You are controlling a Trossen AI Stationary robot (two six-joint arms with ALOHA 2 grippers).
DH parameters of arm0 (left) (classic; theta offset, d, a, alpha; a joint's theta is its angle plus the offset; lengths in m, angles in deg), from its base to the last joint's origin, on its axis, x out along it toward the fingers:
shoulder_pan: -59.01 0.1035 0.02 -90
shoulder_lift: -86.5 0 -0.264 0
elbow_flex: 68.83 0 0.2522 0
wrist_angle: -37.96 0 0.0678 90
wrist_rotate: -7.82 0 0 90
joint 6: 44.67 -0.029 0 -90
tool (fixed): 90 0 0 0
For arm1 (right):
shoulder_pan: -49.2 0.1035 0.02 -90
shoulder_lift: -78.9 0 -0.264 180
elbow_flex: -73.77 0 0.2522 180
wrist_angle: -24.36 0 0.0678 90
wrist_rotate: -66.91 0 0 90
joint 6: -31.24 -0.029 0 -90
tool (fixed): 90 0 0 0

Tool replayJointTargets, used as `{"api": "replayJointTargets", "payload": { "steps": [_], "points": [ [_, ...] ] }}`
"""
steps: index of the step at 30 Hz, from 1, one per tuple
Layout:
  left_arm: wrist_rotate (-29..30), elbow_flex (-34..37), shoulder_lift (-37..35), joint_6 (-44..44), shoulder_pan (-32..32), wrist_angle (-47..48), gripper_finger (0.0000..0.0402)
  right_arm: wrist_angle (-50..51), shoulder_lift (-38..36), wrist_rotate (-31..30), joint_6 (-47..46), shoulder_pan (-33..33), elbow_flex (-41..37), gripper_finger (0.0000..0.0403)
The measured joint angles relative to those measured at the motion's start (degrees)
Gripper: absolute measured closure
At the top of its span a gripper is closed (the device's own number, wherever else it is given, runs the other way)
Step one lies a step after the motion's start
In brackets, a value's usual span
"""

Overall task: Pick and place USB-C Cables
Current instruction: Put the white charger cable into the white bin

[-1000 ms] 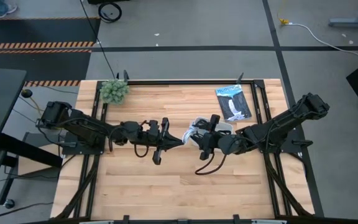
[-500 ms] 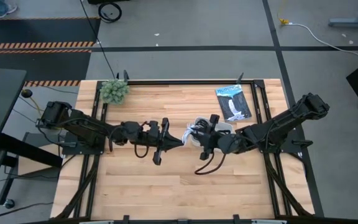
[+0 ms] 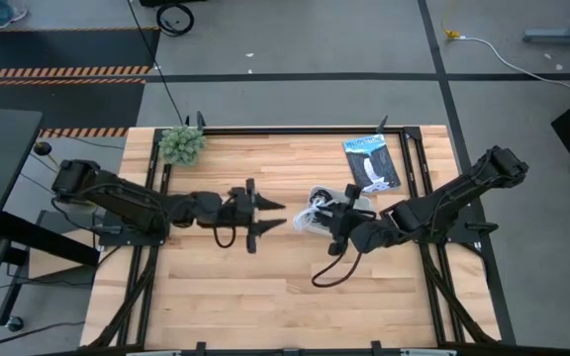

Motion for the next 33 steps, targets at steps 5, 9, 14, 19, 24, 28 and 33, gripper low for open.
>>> {"api": "replayJointTargets", "payload": {
  "steps": [5,9,14,19,24,28,33],
  "points": [
    [5.99,0.02,-3.37,0.09,-0.01,9.44,0.0229,12.20,-1.35,3.06,-13.28,-2.34,0.00,0.0351],
    [8.23,0.00,-4.81,1.84,0.00,14.80,0.0236,21.58,-0.94,9.75,-24.60,-6.30,0.00,0.0351],
    [8.54,0.02,-5.37,4.11,-0.02,20.50,0.0244,28.34,0.76,15.46,-34.98,-10.85,0.00,0.0351],
    [8.52,0.02,-5.95,4.70,-0.09,21.42,0.0246,29.12,2.71,18.59,-39.77,-14.32,0.02,0.0351],
    [8.54,0.01,-9.32,4.54,-0.39,23.02,0.0246,29.09,6.49,23.79,-42.22,-17.68,0.06,0.0351],
    [8.52,0.02,-12.94,4.83,-0.83,25.21,0.0246,28.72,10.99,24.71,-41.77,-20.48,0.20,0.0351],
    [8.53,0.07,-16.30,5.88,-2.61,28.29,0.0246,28.43,14.73,27.87,-41.67,-23.92,0.26,0.0351]
  ]
}}
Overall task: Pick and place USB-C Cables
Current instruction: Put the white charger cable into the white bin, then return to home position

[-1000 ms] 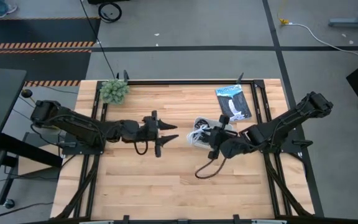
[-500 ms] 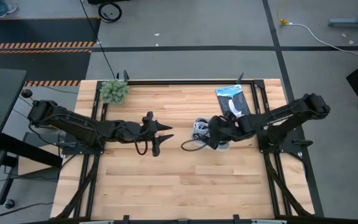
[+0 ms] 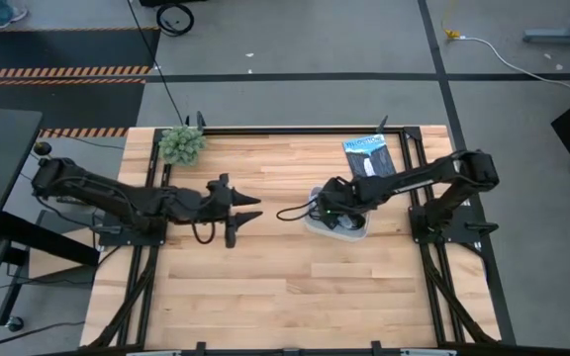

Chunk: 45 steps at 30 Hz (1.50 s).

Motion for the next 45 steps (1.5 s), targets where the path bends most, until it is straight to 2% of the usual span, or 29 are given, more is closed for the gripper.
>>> {"api": "replayJointTargets", "payload": {
  "steps": [7,16,22,26,28,31,37,41,45],
  "points": [
    [-0.04,-0.02,-2.93,0.15,-2.92,1.09,0.0246,-2.33,0.56,0.95,3.19,-0.14,-0.22,0.0324],
    [-0.62,-0.02,-7.72,-2.58,-4.27,4.33,0.0246,-2.32,-5.26,1.19,3.41,2.84,-0.31,0.0260],
    [-0.63,0.36,-9.36,-3.61,-4.18,7.86,0.0246,-1.10,-9.53,-6.09,4.29,6.30,-0.31,0.0242],
    [-0.62,3.63,-9.36,-3.45,-4.14,7.20,0.0246,-1.68,-11.90,-14.68,9.51,10.35,-0.47,0.0241],
    [-0.63,6.36,-9.36,-2.92,-4.14,5.17,0.0246,-4.37,-12.71,-16.70,13.24,12.65,-1.65,0.0241],
    [-0.64,10.54,-9.34,-1.52,-4.10,2.36,0.0246,-12.24,-14.61,-16.38,19.24,14.70,-5.33,0.0244],
    [-0.63,15.14,-11.00,-0.76,-1.95,0.33,0.0246,-29.60,-21.31,-10.27,26.98,13.02,-16.21,0.0262],
    [-0.62,16.70,-16.14,-2.89,0.44,0.64,0.0246,-38.89,-27.88,-7.16,29.22,11.37,-23.36,0.0278],
    [-0.61,18.26,-22.57,-3.58,3.02,0.99,0.0246,-44.84,-35.51,-7.10,30.77,11.28,-29.07,0.0291]
  ]
}}
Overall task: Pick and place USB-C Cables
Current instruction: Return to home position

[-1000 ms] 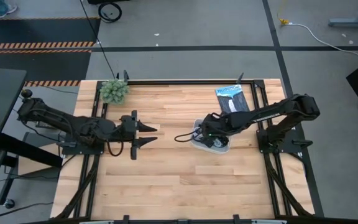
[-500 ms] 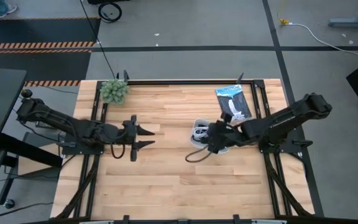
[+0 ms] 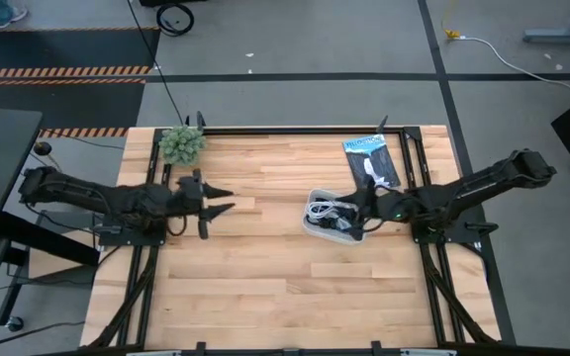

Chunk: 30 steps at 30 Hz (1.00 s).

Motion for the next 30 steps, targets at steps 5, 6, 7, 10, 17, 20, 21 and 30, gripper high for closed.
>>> {"api": "replayJointTargets", "payload": {
  "steps": [5,6,7,10,17,20,21,30],
  "points": [
    [-1.02,2.54,-7.43,-0.06,2.37,1.91,0.0246,-2.93,-9.11,0.00,0.51,0.30,-3.92,0.0301],
    [-1.11,3.20,-8.98,0.04,2.68,3.15,0.0246,-3.21,-10.73,0.00,0.39,0.32,-4.59,0.0302],
    [-1.13,3.72,-10.20,0.09,2.97,3.37,0.0246,-3.35,-12.23,0.01,0.34,0.35,-5.16,0.0303],
    [-1.13,5.37,-14.00,0.39,3.50,4.36,0.0246,-4.30,-15.57,0.13,0.24,1.00,-6.40,0.0305],
    [-1.58,7.42,-21.39,0.70,3.86,7.70,0.0246,-5.98,-20.06,0.41,1.91,4.01,-8.57,0.0305],
    [-1.57,7.42,-23.91,0.75,3.84,9.14,0.0246,-8.14,-21.89,0.44,3.85,5.45,-10.23,0.0306],
    [-1.59,7.42,-24.89,0.73,3.84,9.95,0.0246,-8.81,-22.47,0.42,4.36,5.85,-10.76,0.0306],
    [-2.04,7.40,-29.92,3.65,3.59,15.64,0.0246,-13.60,-29.73,0.44,7.41,7.15,-15.46,0.0306]
  ]
}}
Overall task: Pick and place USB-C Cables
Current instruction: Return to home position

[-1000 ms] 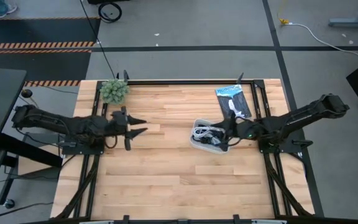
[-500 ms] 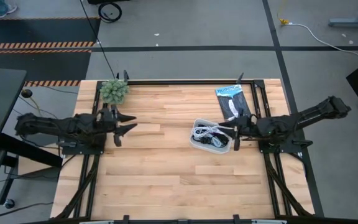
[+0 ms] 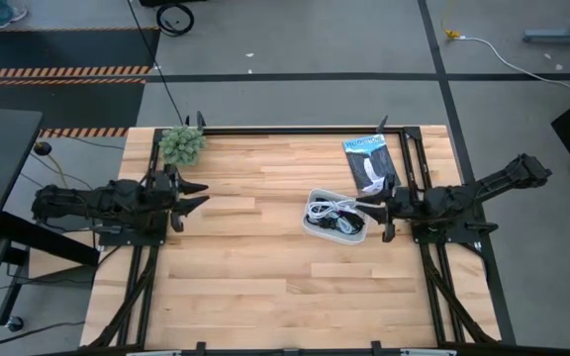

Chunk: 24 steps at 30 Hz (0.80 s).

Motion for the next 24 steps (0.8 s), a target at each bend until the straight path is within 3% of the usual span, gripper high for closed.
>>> {"api": "replayJointTargets", "payload": {
  "steps": [13,19,24],
  "points": [
    [-13.79,0.00,1.03,1.26,-3.06,0.74,0.0246,-10.92,-3.24,7.12,5.36,-0.02,-7.01,0.0306],
    [-13.36,0.67,0.97,-0.08,-4.12,-0.72,0.0246,-11.95,-3.24,8.94,6.53,-0.02,-7.03,0.0306],
    [-12.58,8.12,0.89,0.07,-4.11,-9.15,0.0246,-11.89,-3.22,8.96,6.44,-0.02,-7.03,0.0306]
  ]
}}
